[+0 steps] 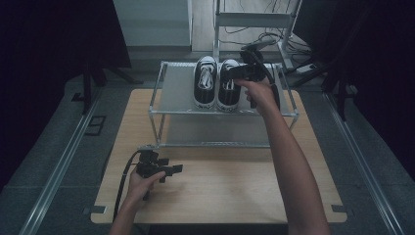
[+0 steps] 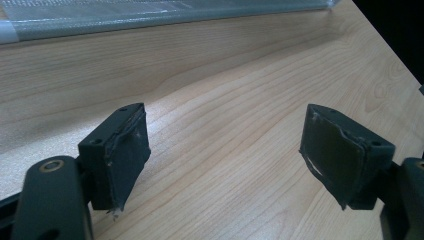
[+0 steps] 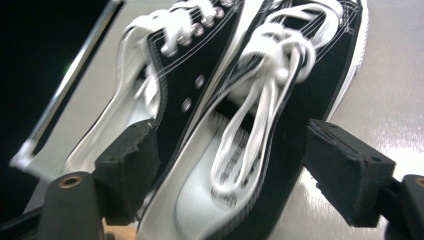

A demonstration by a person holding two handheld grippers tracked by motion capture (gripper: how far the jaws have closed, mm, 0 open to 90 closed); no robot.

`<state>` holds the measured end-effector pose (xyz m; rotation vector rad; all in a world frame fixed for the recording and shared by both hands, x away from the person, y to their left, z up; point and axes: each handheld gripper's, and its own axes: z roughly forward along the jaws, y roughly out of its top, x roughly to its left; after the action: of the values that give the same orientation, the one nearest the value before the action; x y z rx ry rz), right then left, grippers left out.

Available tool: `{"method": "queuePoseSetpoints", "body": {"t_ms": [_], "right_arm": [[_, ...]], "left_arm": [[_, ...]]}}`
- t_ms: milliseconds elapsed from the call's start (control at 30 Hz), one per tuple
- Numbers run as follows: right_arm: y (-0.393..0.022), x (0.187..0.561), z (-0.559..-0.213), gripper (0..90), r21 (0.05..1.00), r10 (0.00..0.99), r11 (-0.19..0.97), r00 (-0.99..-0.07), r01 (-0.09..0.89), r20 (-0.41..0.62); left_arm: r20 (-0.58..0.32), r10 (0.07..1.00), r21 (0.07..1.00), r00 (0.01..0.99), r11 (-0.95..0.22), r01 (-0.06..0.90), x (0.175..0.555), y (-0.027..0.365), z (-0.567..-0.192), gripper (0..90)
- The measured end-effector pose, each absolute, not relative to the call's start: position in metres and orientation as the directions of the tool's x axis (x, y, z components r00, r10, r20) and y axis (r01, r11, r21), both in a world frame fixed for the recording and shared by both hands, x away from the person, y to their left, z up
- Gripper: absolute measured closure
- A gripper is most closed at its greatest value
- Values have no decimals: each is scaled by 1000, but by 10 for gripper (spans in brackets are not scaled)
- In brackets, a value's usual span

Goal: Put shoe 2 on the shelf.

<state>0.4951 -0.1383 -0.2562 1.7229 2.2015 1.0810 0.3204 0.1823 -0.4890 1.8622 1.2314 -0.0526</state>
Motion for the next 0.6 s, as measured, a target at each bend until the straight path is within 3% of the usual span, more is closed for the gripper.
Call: {"method": "queuePoseSetpoints", "body": {"t_ms": [333, 600], "right_arm": [[-169, 434, -266, 268, 714, 800, 143, -505, 685, 325], [-191, 402, -282, 275, 752, 752, 159, -572, 640, 327]], "left_arm": [[-460, 725, 640, 513, -131, 758, 318, 181, -487, 196], [-447, 726, 643, 522, -145, 752, 318, 181, -486, 196]]}}
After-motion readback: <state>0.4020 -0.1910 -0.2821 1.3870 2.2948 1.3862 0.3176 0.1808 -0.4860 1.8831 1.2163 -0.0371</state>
